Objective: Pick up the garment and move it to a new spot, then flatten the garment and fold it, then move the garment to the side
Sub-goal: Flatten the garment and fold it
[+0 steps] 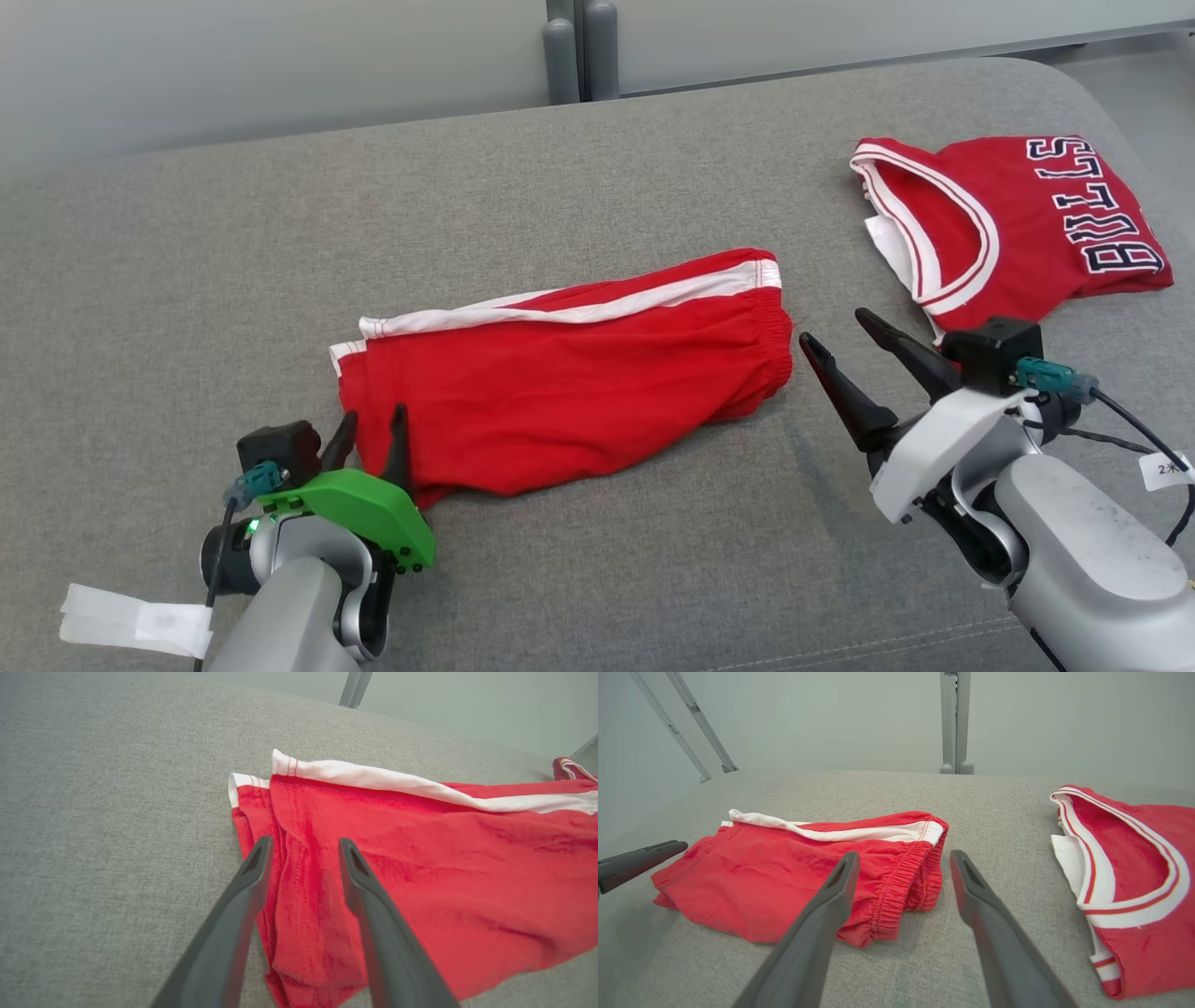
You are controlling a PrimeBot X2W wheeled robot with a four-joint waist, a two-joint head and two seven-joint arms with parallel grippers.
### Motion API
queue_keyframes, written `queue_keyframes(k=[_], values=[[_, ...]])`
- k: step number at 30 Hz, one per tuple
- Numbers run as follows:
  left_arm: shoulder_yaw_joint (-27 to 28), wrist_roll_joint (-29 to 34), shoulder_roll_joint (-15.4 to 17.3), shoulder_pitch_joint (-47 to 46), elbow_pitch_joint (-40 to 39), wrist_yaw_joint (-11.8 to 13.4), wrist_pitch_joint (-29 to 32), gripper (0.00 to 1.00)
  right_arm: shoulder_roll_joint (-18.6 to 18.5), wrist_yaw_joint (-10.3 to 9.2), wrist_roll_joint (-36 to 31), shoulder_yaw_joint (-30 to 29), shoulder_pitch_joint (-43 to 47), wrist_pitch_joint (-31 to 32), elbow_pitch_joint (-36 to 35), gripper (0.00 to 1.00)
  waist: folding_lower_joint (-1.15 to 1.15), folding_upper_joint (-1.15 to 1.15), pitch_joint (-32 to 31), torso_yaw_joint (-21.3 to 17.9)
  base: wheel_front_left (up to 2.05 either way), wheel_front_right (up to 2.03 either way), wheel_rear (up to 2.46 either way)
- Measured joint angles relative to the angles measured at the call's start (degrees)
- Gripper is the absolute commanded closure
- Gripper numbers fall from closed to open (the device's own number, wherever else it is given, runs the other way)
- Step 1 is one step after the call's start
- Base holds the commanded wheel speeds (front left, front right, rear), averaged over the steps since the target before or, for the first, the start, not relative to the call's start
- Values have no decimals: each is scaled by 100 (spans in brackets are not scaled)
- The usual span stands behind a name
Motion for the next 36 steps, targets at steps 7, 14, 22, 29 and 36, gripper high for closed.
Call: queue_keyframes(k=[7, 14, 22, 29, 36], values=[[66, 296, 3, -1, -399, 236, -118, 0, 243, 2, 432, -174, -127, 235, 279, 0, 0, 0, 23, 15, 0, 0, 0], [194, 621, 115, -8, -1151, 312, -168, 0, 242, -2, 888, -498, -481, 669, 705, 0, 0, 0, 123, 124, 0, 0, 0], [305, 719, 105, 11, -1856, 367, -168, 0, 253, 10, 1189, -489, -829, 1234, 1117, 0, 0, 0, 306, 364, 0, 0, 0], [433, 822, 103, 253, -2313, 371, -168, 0, 247, 58, 1255, -348, -1171, 1725, 1541, 0, 0, 0, 562, 588, 0, 0, 0], [466, 862, 99, 383, -2548, 422, -168, 0, 272, 62, 1560, -354, -1212, 2043, 1876, 0, 0, 0, 733, 733, 0, 0, 0]])
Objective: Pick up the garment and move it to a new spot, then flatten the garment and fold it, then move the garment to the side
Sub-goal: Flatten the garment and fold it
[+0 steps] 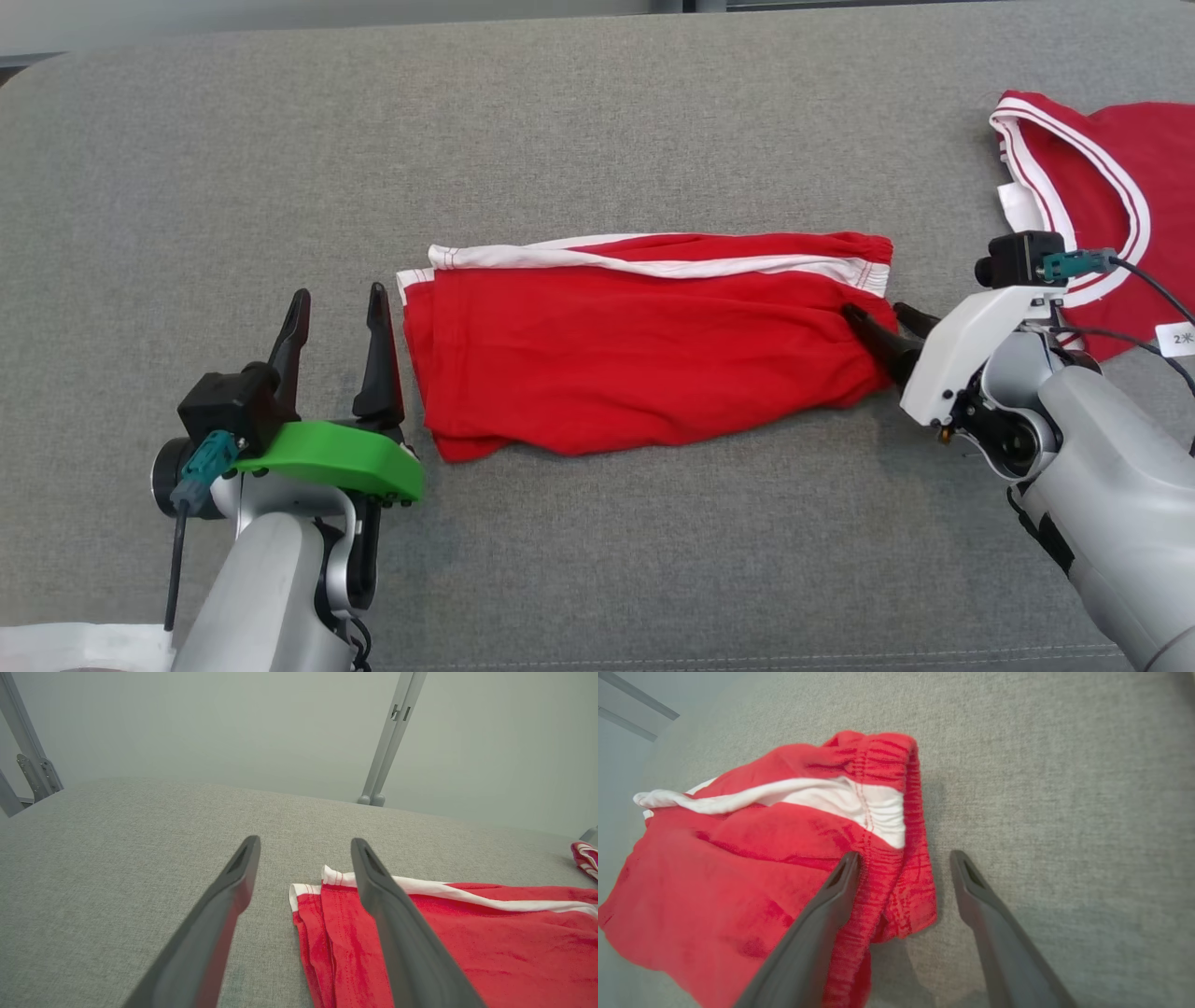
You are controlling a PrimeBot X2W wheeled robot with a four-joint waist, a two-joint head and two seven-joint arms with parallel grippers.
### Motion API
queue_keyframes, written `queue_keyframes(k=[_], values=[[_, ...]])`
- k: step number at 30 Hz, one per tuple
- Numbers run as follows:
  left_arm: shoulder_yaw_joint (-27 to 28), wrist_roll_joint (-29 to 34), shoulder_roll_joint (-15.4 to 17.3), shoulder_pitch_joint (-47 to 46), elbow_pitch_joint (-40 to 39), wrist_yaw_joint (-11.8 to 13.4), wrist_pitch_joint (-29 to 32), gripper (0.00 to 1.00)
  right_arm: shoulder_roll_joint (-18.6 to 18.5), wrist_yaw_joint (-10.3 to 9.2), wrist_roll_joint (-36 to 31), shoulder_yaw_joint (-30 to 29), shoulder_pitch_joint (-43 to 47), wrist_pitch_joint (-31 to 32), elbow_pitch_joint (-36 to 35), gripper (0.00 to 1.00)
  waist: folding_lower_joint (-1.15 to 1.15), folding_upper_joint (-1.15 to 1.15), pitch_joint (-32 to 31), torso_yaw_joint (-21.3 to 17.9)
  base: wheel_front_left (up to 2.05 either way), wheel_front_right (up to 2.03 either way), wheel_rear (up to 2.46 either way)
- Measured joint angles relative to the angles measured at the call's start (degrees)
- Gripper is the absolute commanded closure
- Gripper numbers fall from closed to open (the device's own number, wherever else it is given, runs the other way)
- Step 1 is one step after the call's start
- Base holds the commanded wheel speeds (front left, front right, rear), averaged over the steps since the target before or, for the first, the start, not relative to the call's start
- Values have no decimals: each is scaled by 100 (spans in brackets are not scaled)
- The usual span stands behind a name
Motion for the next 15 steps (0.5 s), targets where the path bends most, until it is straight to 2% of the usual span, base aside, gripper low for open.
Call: queue_keyframes(k=[5, 6, 7, 11, 13, 15], values=[[48, 13, -2, 133, -122, 1, 0, 0, 129, 49, 142, 138, -147, 181, -1, 0, 0, 0, 55, 55, 0, 0, 0], [51, 13, -2, 158, -129, 1, 0, 0, 131, 49, 144, 178, -173, 210, 1, 16, 0, 0, 58, 58, 0, 0, 0], [54, 13, -2, 179, -142, 2, 0, 0, 124, 49, 144, 197, -193, 213, 3, 49, 0, 0, 60, 60, 0, 0, 0], [67, 14, -3, 252, -238, 18, 0, 0, 92, 49, 152, 349, -234, 285, -18, 76, 0, 0, 65, 64, 0, 0, 0], [79, 15, -3, 271, -267, 18, 0, 0, 88, 49, 152, 464, -260, 301, -91, 98, 0, 0, 67, 66, 0, 0, 0], [99, 34, -3, 279, -285, 18, 0, 0, 68, 49, 171, 533, -328, 301, -159, 100, 0, 0, 69, 65, 0, 0, 0]])
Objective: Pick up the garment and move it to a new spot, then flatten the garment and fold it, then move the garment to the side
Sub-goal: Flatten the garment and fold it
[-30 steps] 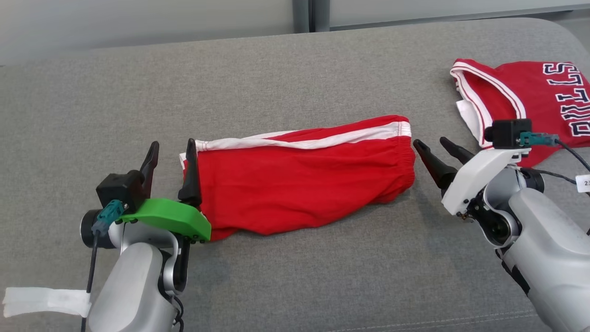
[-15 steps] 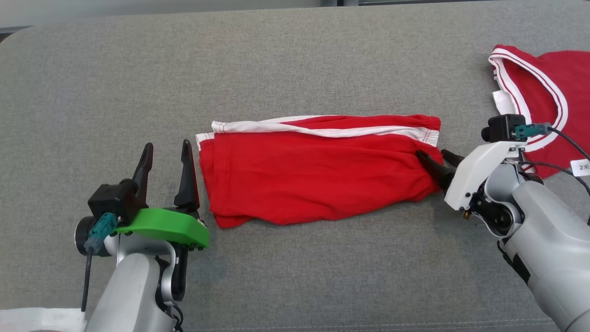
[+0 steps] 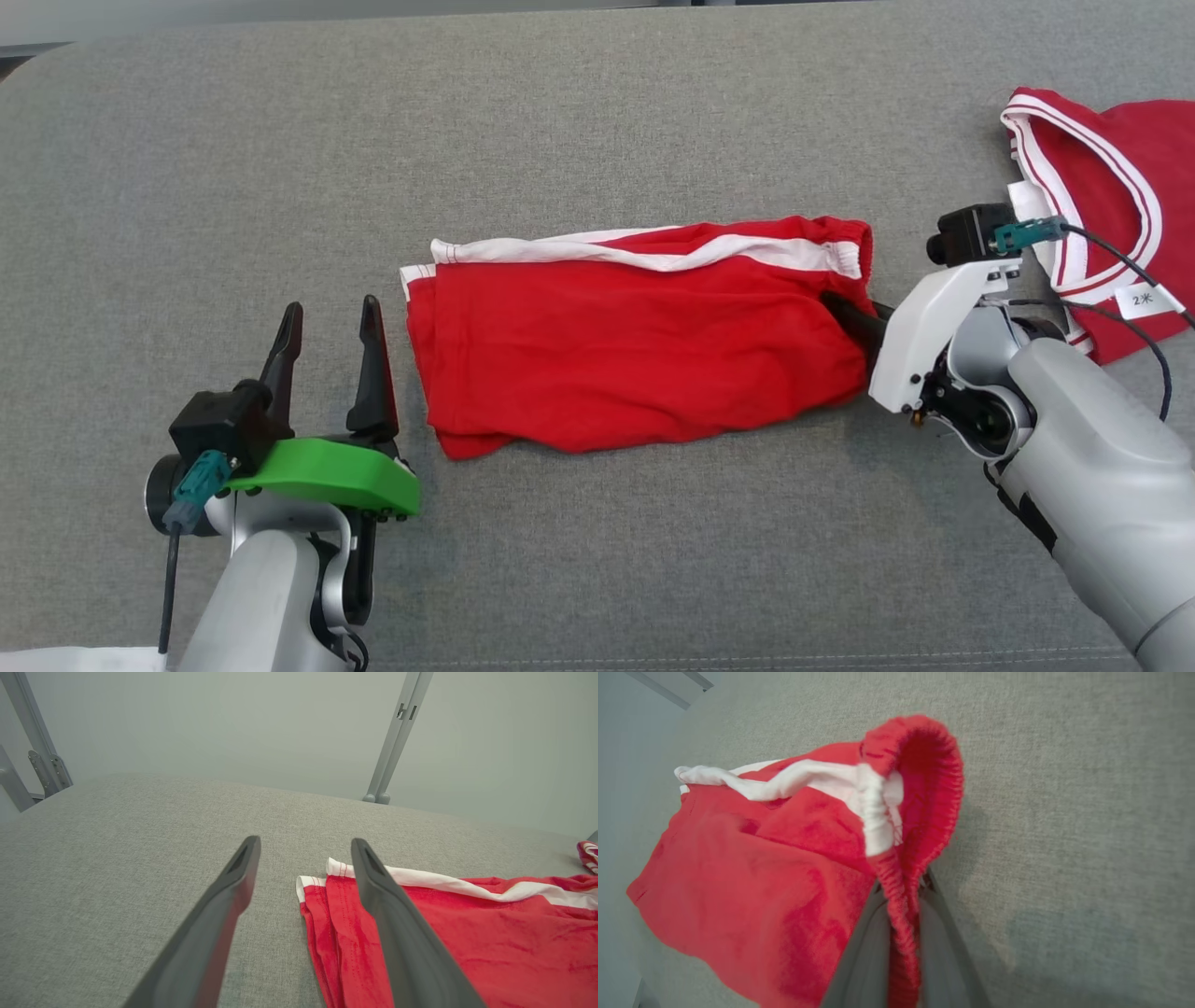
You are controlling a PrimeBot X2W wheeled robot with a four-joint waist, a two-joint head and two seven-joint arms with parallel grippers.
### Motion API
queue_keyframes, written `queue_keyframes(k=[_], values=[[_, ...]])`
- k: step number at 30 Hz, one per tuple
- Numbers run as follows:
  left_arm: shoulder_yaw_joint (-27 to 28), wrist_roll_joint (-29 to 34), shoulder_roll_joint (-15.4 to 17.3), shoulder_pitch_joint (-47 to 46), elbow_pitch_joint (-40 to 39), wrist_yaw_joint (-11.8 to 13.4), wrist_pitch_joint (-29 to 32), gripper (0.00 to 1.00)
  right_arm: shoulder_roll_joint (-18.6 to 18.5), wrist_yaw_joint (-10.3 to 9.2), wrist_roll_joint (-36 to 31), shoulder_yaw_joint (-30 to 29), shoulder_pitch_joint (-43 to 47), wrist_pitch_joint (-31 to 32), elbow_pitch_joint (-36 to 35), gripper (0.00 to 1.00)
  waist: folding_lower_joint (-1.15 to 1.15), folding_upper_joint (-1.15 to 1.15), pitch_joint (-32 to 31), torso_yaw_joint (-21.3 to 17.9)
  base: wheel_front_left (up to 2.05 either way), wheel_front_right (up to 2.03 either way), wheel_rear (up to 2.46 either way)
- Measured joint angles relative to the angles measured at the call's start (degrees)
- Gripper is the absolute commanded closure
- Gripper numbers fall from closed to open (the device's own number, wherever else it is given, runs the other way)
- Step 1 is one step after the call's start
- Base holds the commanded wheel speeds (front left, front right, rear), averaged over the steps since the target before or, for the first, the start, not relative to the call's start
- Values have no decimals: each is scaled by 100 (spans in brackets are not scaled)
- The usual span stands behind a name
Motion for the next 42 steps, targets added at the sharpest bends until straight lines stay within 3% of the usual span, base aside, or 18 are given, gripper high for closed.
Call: queue_keyframes(k=[10, 21, 30, 42], values=[[120, 38, -1, 159, -80, 1, 0, 0, -478, 1, 120, 259, -146, -56, -199, 100, 0, 0, -76, -72, 0, 0, 0], [132, 41, -1, 360, -175, 1, 0, 0, -1256, 1, 237, 354, -243, -80, -254, 100, 0, 0, -309, -272, 0, 0, 0], [65, 38, -1, 468, -208, 1, 0, 0, -1247, 1, 509, 907, -229, 185, -659, 100, 0, 0, -512, -377, 0, 0, 0], [-62, -34, 0, 549, -259, 2, 0, 0, -847, 1, 940, 1422, -359, 415, -1478, 100, 0, 0, -680, -275, 0, 0, 0]])
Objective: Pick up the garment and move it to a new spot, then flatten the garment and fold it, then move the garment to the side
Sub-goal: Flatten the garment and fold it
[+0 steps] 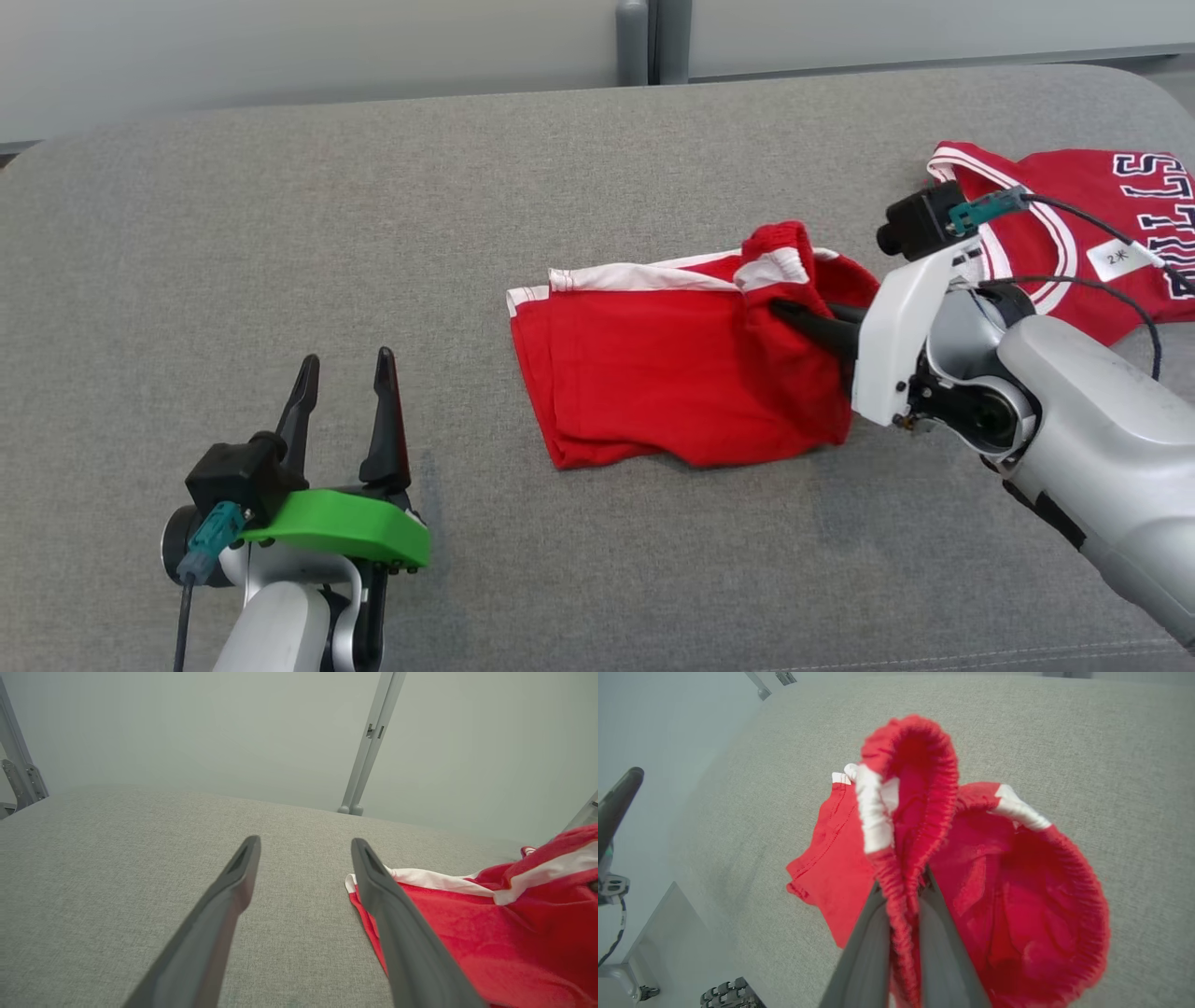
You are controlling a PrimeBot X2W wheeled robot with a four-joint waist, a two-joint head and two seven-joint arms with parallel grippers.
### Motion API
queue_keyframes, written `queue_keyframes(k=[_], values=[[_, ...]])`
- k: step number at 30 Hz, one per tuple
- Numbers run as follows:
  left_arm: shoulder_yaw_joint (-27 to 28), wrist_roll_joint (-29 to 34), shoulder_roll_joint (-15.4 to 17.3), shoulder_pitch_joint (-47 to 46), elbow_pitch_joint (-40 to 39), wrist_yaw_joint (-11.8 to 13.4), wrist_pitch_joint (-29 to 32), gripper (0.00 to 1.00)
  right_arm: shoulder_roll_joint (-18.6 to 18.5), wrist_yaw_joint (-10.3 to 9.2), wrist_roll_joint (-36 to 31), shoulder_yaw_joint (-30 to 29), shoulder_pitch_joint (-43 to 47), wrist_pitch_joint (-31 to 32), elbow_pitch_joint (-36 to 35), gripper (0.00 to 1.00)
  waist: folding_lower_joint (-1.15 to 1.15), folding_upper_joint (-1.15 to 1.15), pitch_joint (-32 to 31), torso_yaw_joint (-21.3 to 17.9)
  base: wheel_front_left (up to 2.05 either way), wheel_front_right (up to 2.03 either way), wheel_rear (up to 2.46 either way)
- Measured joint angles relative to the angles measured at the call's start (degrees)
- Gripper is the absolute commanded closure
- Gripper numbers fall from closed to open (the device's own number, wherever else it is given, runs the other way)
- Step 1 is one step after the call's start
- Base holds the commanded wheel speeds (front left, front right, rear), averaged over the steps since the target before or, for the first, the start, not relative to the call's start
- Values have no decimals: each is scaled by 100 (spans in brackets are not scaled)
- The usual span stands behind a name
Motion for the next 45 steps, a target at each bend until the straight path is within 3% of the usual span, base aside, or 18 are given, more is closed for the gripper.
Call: queue_keyframes(k=[10, 28, 38, 42, 43, 44, 45], values=[[-76, -66, 3, 10, -191, 5, 0, 0, 363, 0, 98, 154, -244, 49, -25, 100, 0, 0, -28, 207, 0, 0, 0], [-514, -358, 5, 5, -348, 21, 0, 0, 717, -4, -320, 432, -716, 203, 1014, 100, 0, 0, 163, 1008, 0, 0, 0], [-513, -409, 7, 5, -448, 21, 0, 0, 959, -114, -668, 715, -922, 302, 1532, 100, 0, 0, 226, 1253, 0, 0, 0], [-521, -411, 7, 5, -458, 21, 0, 0, 1007, -116, -675, 727, -923, 294, 1706, 51, 0, 0, 230, 1268, 0, 0, 0], [-522, -411, 7, 5, -458, 21, 0, 0, 1034, -115, -676, 733, -926, 293, 1739, 19, 0, 0, 232, 1269, 0, 0, 0], [-522, -411, 7, 5, -459, 21, 0, 0, 1069, -115, -677, 737, -929, 292, 1771, 0, 0, 0, 232, 1270, 0, 0, 0], [-523, -410, 7, 5, -459, 21, 0, 0, 1109, -115, -681, 746, -936, 287, 1797, 0, 0, 0, 233, 1270, 0, 0, 0]])
